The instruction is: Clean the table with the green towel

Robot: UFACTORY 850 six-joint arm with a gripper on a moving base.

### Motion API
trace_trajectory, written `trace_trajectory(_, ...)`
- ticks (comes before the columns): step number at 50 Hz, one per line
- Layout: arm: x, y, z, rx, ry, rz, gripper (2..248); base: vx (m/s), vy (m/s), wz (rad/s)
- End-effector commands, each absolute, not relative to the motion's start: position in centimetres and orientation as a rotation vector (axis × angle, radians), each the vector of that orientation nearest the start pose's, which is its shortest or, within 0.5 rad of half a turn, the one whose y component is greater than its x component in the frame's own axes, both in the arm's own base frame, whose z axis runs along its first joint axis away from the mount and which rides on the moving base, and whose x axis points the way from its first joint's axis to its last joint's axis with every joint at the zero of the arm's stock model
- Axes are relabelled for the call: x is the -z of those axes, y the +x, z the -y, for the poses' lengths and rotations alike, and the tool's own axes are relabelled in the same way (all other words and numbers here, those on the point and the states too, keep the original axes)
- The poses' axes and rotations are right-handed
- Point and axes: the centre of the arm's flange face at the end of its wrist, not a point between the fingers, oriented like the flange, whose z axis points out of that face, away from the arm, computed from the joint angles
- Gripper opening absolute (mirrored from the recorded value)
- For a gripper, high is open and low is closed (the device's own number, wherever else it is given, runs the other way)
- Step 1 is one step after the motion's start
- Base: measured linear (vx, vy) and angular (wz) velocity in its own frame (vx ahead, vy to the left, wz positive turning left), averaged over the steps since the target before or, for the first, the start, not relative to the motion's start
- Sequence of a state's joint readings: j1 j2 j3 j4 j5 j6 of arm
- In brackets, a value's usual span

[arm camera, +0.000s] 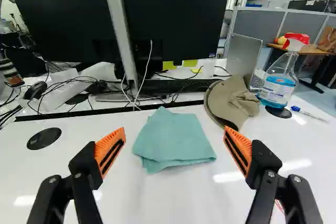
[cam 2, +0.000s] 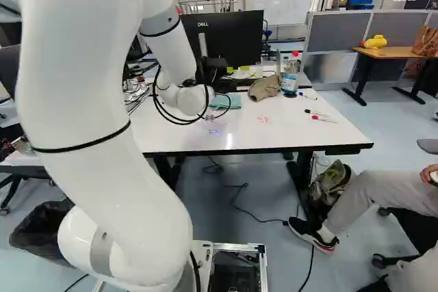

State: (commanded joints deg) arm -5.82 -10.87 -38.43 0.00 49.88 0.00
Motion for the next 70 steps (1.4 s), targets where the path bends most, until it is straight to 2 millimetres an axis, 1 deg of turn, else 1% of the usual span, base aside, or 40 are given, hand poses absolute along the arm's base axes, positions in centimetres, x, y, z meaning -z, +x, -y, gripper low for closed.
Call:
trace_trajectory(19, -41.1, 52.7, 5.3, 1.946, -2.540, -0.127, 247, 0.000, 0.000, 0.000)
trace_trajectory(70, -37.6, 61.8, 5.4, 1.614, -2.744, -0.119, 247, 0.000, 0.000, 0.000)
